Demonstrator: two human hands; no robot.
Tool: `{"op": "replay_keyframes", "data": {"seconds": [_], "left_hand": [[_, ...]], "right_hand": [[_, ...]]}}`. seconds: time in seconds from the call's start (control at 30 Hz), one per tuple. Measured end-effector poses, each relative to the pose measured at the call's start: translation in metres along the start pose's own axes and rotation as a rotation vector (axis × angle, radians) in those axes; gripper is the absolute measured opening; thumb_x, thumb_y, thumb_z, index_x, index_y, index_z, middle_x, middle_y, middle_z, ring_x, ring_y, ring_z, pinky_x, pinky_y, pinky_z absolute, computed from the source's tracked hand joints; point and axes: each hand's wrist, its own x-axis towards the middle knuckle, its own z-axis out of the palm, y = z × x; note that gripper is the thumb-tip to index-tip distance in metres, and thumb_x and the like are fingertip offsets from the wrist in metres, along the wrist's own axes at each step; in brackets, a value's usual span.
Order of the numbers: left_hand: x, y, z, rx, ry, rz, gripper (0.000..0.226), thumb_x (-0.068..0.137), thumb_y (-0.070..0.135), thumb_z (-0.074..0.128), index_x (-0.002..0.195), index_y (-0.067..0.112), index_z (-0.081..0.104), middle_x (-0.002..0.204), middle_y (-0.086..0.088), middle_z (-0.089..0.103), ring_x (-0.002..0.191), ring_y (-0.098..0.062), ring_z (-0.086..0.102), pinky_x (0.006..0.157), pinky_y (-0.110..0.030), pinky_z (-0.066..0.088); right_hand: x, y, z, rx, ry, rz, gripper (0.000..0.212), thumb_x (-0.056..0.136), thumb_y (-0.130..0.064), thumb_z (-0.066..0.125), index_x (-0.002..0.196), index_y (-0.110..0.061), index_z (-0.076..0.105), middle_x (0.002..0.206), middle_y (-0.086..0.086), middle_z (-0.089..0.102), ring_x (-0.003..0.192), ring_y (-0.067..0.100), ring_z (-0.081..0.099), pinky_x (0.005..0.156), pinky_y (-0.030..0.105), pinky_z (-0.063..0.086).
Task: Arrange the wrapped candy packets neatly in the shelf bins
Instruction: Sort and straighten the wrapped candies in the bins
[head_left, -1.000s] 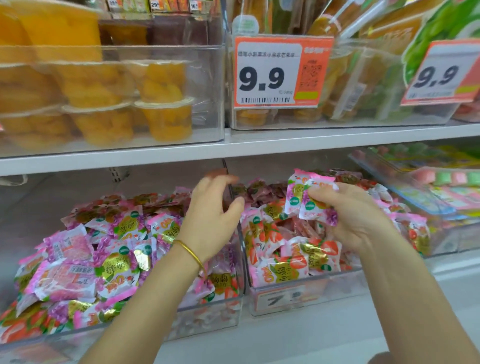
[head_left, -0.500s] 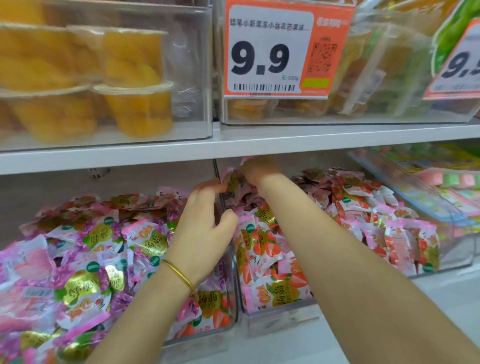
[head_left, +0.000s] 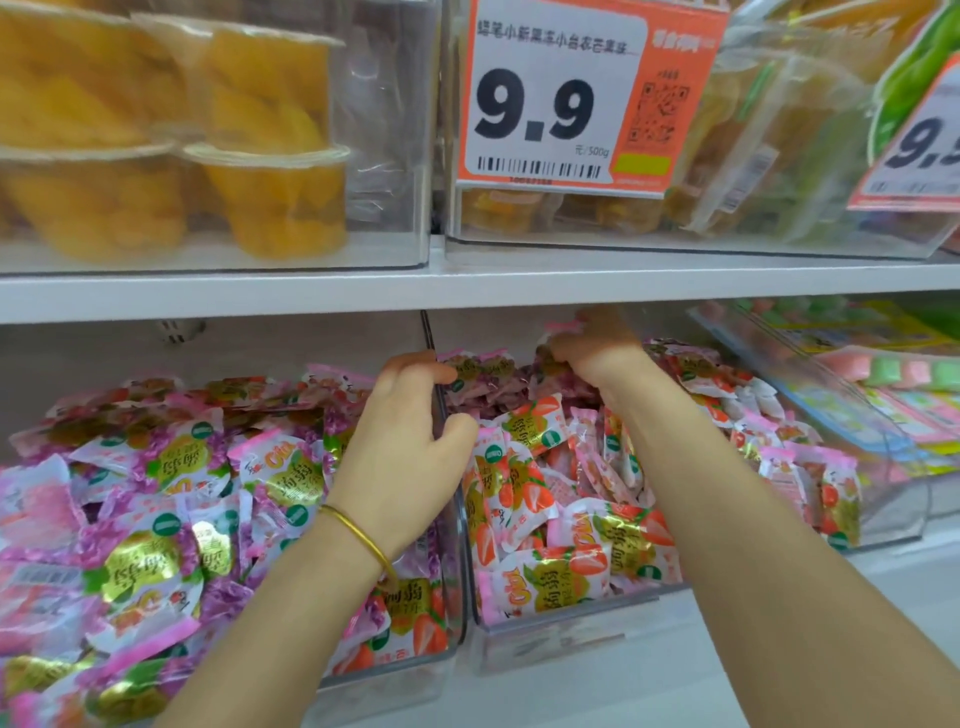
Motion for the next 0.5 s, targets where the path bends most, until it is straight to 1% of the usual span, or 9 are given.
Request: {"op": "replay_keyframes", "data": {"seconds": [0.07,0.1,0.13,0.17,0.2,0.27,0.33,0.4,0.5], "left_hand": [[0.000,0.000,0.000,0.007,0.000,-0.002,0.041,0.086,0.019,0.048,0.127,0.018,0.046,0.110,0.007,0.033,0.083,-0.014,0.042,0.075,-0.016,0.028],[0.000,-0.001,0.000,0.007,0.000,-0.001,0.041,0.086,0.019,0.048,0.127,0.018,0.046,0.110,0.007,0.033,0.082,-0.014,0.041,0.075,-0.016,0.029],[0.000,-0.001,0.000,0.005,0.000,0.001,0.041,0.086,0.019,0.048,0.127,0.018,0.046,0.111,0.007,0.033,0.082,-0.013,0.041,0.076,-0.017,0.029],[-0.001,-0.001,0.000,0.001,-0.001,0.005,0.041,0.086,0.019,0.048,0.128,0.018,0.046,0.112,0.008,0.033,0.083,-0.013,0.041,0.076,-0.017,0.030],[-0.001,-0.002,-0.001,-0.004,-0.003,0.010,0.041,0.087,0.020,0.048,0.128,0.019,0.046,0.114,0.007,0.034,0.085,-0.012,0.041,0.078,-0.017,0.030],[-0.001,-0.003,-0.001,-0.010,-0.005,0.024,0.042,0.087,0.020,0.047,0.129,0.019,0.045,0.122,0.005,0.038,0.094,-0.008,0.041,0.081,-0.016,0.029],[0.000,-0.003,-0.001,-0.007,-0.014,0.036,0.043,0.087,0.020,0.047,0.129,0.018,0.045,0.130,0.002,0.039,0.098,-0.008,0.042,0.083,-0.015,0.029],[-0.001,-0.004,-0.001,-0.005,-0.017,0.043,0.042,0.089,0.022,0.046,0.131,0.018,0.044,0.133,0.001,0.039,0.100,-0.012,0.045,0.083,-0.015,0.028],[-0.003,-0.008,-0.003,-0.045,-0.046,0.054,0.041,0.093,0.025,0.046,0.134,0.019,0.043,0.131,0.002,0.041,0.119,-0.011,0.042,0.090,-0.013,0.027]], "right_hand": [[0.001,-0.001,0.003,-0.126,0.016,-0.077,0.013,0.094,-0.016,0.055,0.101,-0.005,0.053,0.090,0.009,0.054,0.061,0.012,0.050,0.049,0.012,0.041],[0.001,-0.001,0.004,-0.194,0.012,-0.106,0.014,0.093,-0.016,0.056,0.103,-0.006,0.055,0.095,0.010,0.058,0.073,0.015,0.057,0.059,0.010,0.046],[0.002,0.002,0.005,-0.257,0.002,-0.131,0.023,0.093,-0.012,0.057,0.114,-0.006,0.055,0.110,0.011,0.059,0.095,0.021,0.061,0.076,0.015,0.049],[0.001,0.004,0.004,-0.315,-0.008,-0.153,0.034,0.092,-0.006,0.055,0.126,-0.007,0.052,0.128,0.011,0.055,0.114,0.025,0.055,0.092,0.022,0.045],[-0.001,0.005,0.002,-0.381,-0.020,-0.176,0.041,0.091,0.001,0.051,0.131,-0.008,0.050,0.137,0.009,0.050,0.124,0.025,0.049,0.100,0.027,0.041],[-0.006,0.004,-0.004,-0.507,-0.047,-0.250,0.046,0.089,0.009,0.044,0.130,-0.011,0.055,0.140,0.007,0.050,0.126,0.025,0.048,0.104,0.030,0.039],[-0.011,0.002,-0.005,-0.568,-0.105,-0.302,0.046,0.089,0.009,0.040,0.125,-0.012,0.061,0.134,0.009,0.055,0.120,0.028,0.053,0.102,0.035,0.043],[-0.016,-0.001,0.000,-0.607,-0.194,-0.322,0.044,0.089,0.008,0.038,0.120,-0.009,0.064,0.128,0.013,0.059,0.113,0.031,0.057,0.098,0.039,0.047],[-0.017,-0.003,0.009,-0.570,-0.271,-0.298,0.040,0.090,0.006,0.035,0.119,-0.001,0.062,0.126,0.017,0.059,0.111,0.034,0.058,0.097,0.041,0.047]]}}
